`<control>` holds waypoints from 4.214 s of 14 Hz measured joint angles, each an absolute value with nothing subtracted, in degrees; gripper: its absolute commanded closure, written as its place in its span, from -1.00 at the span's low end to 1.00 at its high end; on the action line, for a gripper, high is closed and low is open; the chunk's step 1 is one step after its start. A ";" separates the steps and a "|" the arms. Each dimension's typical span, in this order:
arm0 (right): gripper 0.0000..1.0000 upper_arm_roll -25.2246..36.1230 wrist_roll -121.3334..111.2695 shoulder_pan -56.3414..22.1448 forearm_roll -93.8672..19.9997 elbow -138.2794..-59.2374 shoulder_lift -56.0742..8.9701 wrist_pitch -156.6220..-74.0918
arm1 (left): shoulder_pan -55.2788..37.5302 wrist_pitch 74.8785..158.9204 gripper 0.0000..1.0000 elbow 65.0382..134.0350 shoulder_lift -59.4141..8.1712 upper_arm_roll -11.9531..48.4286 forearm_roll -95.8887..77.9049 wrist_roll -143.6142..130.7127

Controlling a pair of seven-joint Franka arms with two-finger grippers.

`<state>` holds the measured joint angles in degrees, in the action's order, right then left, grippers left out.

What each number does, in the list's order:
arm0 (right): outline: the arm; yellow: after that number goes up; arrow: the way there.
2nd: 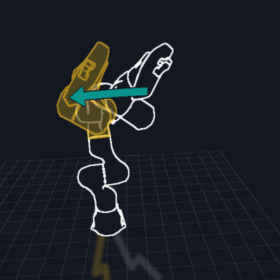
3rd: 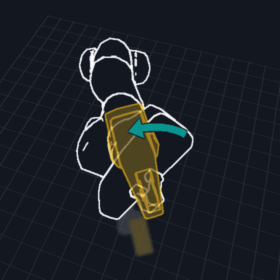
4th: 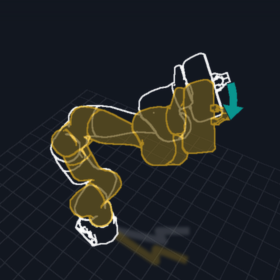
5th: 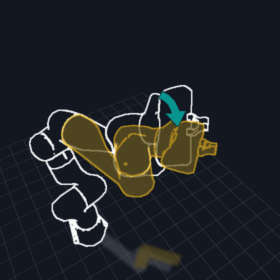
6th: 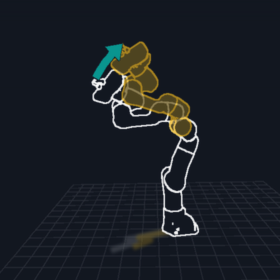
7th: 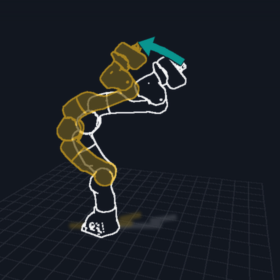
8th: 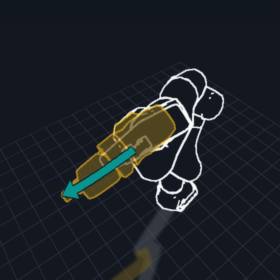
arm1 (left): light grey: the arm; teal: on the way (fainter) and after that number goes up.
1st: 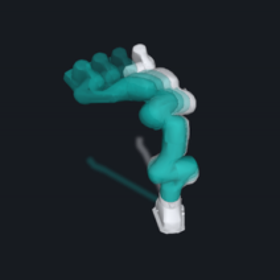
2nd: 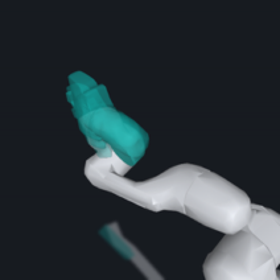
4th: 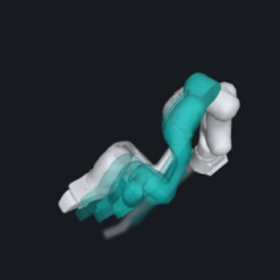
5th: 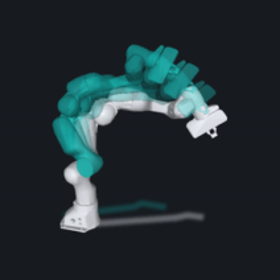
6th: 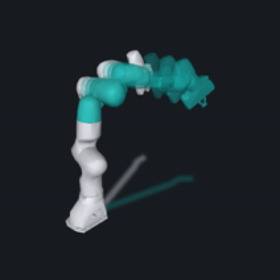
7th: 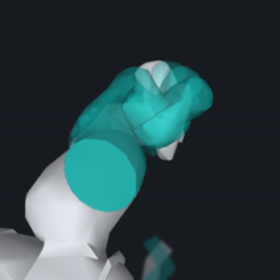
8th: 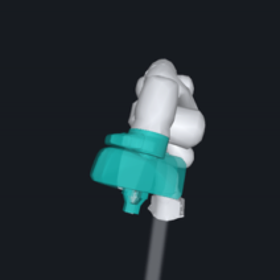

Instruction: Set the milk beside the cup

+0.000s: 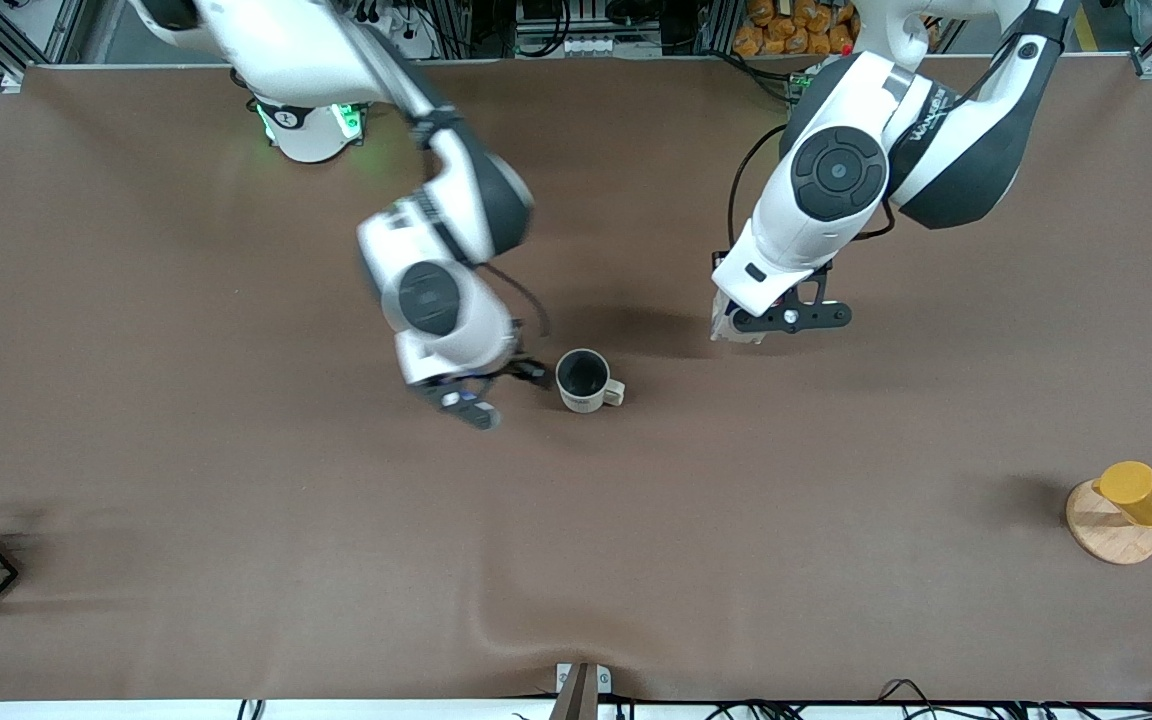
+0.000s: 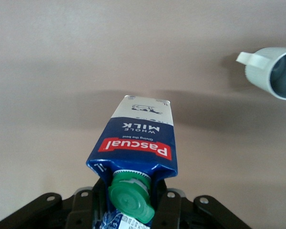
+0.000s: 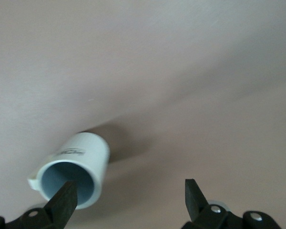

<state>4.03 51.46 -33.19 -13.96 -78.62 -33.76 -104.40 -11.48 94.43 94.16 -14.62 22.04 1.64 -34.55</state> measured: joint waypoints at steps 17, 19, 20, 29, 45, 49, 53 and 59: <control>-1.00 5.63 1.34 -4.24 -10.78 -78.96 -25.86 -89.00 | -30.28 102.50 0.25 79.25 -35.28 21.56 1.64 -50.79; -1.00 5.61 0.74 -3.85 -9.66 -78.59 -21.87 -88.98 | -30.74 102.75 0.25 78.88 -35.99 21.08 1.64 -51.13; -1.00 5.51 0.74 -3.86 -9.36 -78.43 -19.24 -88.88 | -30.95 102.75 0.25 78.70 -36.17 20.48 1.64 -51.17; -1.00 6.31 -8.85 -0.45 -5.60 -80.62 -4.41 -85.83 | -31.36 103.50 -0.31 78.03 -37.20 19.03 1.64 -52.19; -1.00 5.07 -9.23 0.05 -5.60 -85.21 -4.29 -89.06 | -15.72 87.87 -1.00 73.85 -12.97 17.18 1.72 -51.12; -1.00 5.09 -9.23 0.05 -5.60 -86.89 -2.66 -89.91 | -5.23 85.06 -1.00 74.24 -9.10 16.94 1.73 -40.09; -1.00 5.09 -9.23 0.05 -5.60 -89.56 -1.46 -91.59 | 1.56 82.57 -1.00 75.74 -6.63 15.45 0.46 -29.24; -1.00 5.08 -9.23 0.02 -5.03 -89.64 -1.42 -91.63 | -2.50 82.73 -1.00 84.69 -2.50 2.51 0.20 -18.34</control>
